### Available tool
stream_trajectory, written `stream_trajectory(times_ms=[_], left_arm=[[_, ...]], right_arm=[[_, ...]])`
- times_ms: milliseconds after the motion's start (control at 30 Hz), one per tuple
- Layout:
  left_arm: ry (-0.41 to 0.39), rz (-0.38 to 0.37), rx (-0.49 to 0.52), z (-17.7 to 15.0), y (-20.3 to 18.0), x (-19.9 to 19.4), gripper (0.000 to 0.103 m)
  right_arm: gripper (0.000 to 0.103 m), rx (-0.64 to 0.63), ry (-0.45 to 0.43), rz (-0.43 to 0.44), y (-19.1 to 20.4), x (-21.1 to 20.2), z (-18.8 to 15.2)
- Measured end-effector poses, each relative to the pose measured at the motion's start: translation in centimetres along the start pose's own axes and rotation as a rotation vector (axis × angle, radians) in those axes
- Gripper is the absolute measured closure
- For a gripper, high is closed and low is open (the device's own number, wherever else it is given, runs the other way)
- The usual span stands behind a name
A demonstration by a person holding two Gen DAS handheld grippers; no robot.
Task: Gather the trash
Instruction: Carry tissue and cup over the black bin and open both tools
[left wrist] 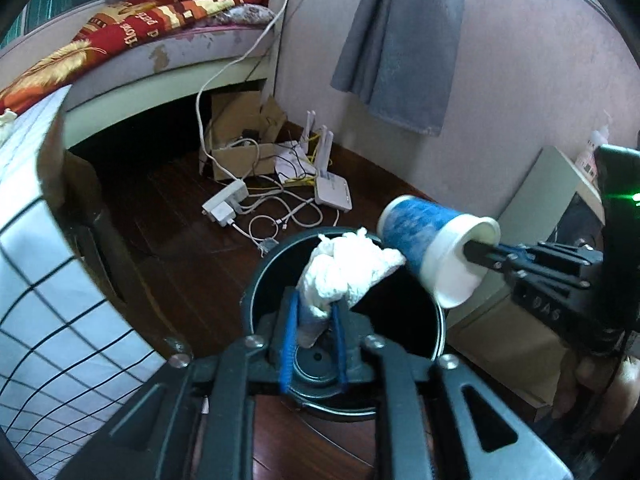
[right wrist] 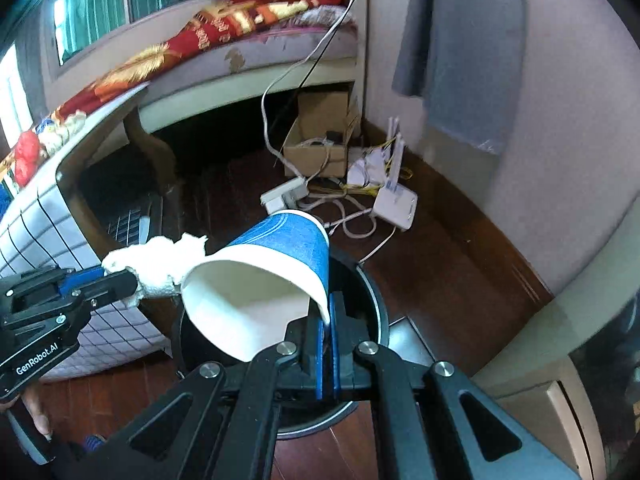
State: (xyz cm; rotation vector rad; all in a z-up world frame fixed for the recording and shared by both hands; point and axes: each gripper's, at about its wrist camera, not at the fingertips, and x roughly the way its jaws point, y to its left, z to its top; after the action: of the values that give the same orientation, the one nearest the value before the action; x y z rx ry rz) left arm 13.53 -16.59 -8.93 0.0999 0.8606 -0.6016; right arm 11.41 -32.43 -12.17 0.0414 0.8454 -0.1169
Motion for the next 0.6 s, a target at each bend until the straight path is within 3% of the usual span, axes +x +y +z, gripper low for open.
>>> stream_trajectory(times_ms=[33,67,100,133,167,200,233,333,467,600], left_arm=[[0.018,0.015,0.0,0.0,0.0,0.5,0.054],[0.03,0.039,-0.004,0.0,0.1,0.8,0.032],[0.031,0.07,-0.012,-0.1,0.3,0.8,0.024],[0.021,0.082,-0.018,-0.2,0.4,0.6,0.023],[0.013,0.09,-0.023,-0.4,0.6,0.3,0.018],[0.008,0.109,-0.033,-0.6,1.0,0.0,0.008],[0.004,0.124,-0.039,-0.8,1.2,-0.3,0.006],[-0.027,0.158,-0.056,-1.2,1.7,-1.3,0.004],[-0.054,0.196,-0.063,-1.1,2.1,-2.0,0.004],[-0.074,0.208,-0.058,-0.7,2.4,-2.8,0.004]], right_arm=[[0.096,-0.016,0.029,-0.019,0.0,0.8,-0.1],[0.075,-0.029,0.068,-0.052,-0.1,1.8,-0.3],[0.056,-0.029,0.108,-0.089,-0.4,2.8,-0.7],[0.025,-0.019,0.117,-0.1,-0.9,3.0,-1.0],[0.019,0.001,0.114,-0.114,-1.4,3.0,-1.3],[0.018,0.015,0.107,-0.12,-1.8,2.9,-1.4],[0.018,0.027,0.106,-0.122,-2.1,2.7,-1.3],[0.018,0.04,0.087,-0.128,-2.4,2.2,-0.8],[0.003,0.033,0.063,-0.127,-1.7,1.4,-0.3],[0.003,0.002,0.047,-0.12,-0.6,1.0,0.1]])
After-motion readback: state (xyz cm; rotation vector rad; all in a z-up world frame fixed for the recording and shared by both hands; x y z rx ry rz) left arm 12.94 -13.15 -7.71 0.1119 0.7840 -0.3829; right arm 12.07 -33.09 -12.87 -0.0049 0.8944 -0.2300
